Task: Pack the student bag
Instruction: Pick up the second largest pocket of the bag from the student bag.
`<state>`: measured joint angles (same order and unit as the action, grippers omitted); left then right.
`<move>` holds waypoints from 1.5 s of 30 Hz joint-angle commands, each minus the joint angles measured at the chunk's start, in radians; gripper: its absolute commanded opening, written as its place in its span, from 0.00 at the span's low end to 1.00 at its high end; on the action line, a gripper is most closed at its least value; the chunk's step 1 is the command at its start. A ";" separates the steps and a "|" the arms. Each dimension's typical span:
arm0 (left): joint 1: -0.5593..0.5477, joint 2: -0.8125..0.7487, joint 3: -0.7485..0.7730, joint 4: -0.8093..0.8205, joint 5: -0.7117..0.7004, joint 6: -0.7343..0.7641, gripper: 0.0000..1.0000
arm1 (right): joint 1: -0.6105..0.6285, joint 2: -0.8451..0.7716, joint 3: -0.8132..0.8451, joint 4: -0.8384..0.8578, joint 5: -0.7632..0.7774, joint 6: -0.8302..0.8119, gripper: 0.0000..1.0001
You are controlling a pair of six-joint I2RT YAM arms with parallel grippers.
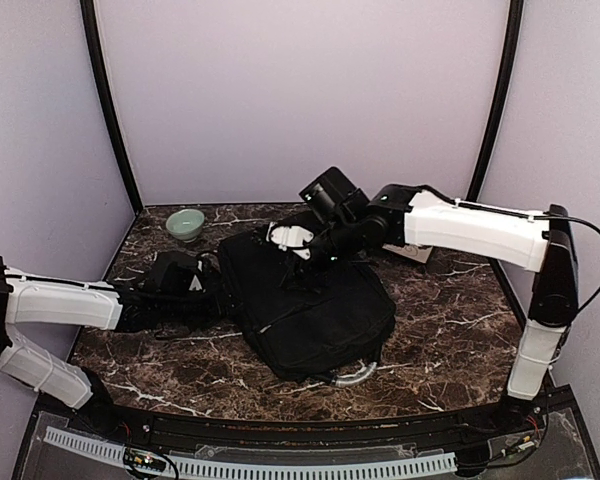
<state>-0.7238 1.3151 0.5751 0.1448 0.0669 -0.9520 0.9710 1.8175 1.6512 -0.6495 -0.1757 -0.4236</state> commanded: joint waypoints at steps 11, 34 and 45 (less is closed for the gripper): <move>0.012 0.060 -0.042 0.091 0.027 -0.096 0.49 | 0.175 0.233 0.128 0.001 0.169 -0.062 0.50; 0.047 -0.056 -0.197 0.276 0.015 -0.133 0.56 | 0.219 0.187 -0.001 0.087 0.166 -0.132 0.50; 0.047 -0.058 -0.210 0.291 0.019 -0.137 0.52 | 0.237 0.232 0.006 0.101 0.197 -0.136 0.43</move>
<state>-0.6807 1.2747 0.3832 0.4080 0.0887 -1.0859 1.1889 2.0277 1.6382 -0.5739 0.0025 -0.5499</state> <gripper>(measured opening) 0.525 0.438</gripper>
